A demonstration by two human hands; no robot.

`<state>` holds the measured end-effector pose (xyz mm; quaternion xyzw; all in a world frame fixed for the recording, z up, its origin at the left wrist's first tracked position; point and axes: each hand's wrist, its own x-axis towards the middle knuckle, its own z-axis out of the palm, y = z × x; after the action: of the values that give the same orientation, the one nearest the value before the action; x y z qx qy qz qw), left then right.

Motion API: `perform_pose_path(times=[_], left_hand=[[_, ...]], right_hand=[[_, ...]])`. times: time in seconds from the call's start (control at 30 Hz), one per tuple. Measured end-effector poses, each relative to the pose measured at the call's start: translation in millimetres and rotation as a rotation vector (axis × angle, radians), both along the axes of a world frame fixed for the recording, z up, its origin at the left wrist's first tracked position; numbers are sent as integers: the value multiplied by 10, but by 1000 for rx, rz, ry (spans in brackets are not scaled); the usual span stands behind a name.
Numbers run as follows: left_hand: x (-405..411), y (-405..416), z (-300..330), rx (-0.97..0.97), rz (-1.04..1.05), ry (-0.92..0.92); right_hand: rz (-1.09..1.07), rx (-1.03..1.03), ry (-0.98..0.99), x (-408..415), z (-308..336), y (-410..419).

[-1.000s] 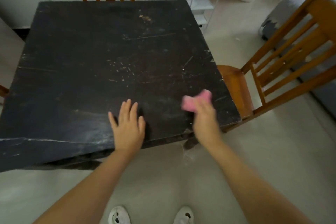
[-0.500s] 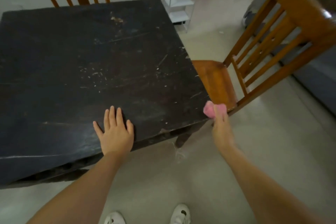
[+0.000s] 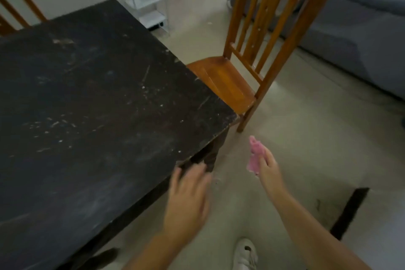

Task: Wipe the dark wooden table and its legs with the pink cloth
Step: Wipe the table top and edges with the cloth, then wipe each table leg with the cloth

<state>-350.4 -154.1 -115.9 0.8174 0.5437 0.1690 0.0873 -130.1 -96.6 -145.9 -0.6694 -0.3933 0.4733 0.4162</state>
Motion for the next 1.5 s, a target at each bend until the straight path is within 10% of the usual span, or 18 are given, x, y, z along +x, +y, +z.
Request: perform_pose_path(times=[0.1, 0.37, 0.53, 1.1, 1.33, 1.5], left_hand=[[236, -160, -603, -143, -246, 36], [467, 490, -2561, -416, 329, -369], [606, 1076, -3279, -168, 287, -637], [756, 1716, -3197, -112, 188, -891], [766, 1768, -3231, -102, 181, -888], [797, 1742, -3215, -84, 179, -886]], right_hand=[[-89, -42, 79, 0, -465, -144], [-92, 72, 198, 63, -1983, 62], [-68, 249, 282, -149, -2786, 507], [95, 426, 250, -647, -3998, 871], [3, 84, 143, -577, -5135, 821], [35, 195, 217, -558, -4408, 1044]])
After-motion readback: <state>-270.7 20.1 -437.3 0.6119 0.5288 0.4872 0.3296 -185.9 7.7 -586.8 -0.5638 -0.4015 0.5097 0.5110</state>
